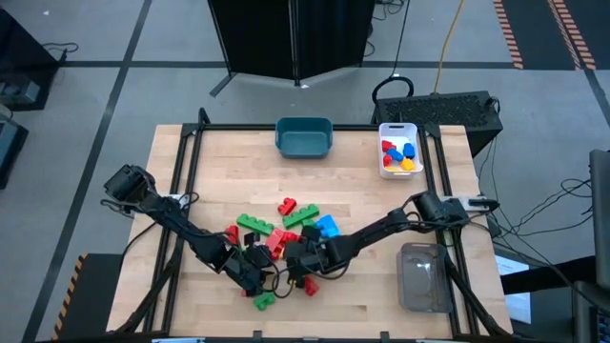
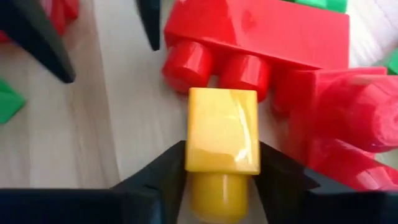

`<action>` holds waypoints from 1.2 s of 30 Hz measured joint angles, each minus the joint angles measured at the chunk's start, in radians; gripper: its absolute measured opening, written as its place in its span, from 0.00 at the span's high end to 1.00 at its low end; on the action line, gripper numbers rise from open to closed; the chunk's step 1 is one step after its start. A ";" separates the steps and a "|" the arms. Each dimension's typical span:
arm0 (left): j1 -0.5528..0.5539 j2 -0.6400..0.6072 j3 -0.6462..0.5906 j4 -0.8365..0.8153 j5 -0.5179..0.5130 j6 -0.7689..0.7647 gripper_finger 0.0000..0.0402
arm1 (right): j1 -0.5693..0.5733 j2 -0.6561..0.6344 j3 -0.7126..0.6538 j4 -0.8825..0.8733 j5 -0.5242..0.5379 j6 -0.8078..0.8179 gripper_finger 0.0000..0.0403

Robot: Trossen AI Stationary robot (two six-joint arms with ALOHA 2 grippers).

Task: Sort blocks by size
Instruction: Put the one stud yellow game piece into the white bin

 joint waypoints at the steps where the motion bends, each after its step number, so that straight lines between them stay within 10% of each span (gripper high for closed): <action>1: 0.000 0.000 0.000 0.000 0.000 0.000 0.56 | 0.000 -0.004 0.000 -0.001 -0.005 -0.011 0.65; 13: -0.022 0.000 0.000 -0.036 -0.076 -0.006 0.56 | 0.016 -0.131 0.000 -0.101 -0.047 -0.083 0.66; 36: -0.101 0.000 0.000 -0.115 -0.264 -0.105 0.56 | -0.005 -0.371 -0.009 -0.775 0.309 0.101 0.69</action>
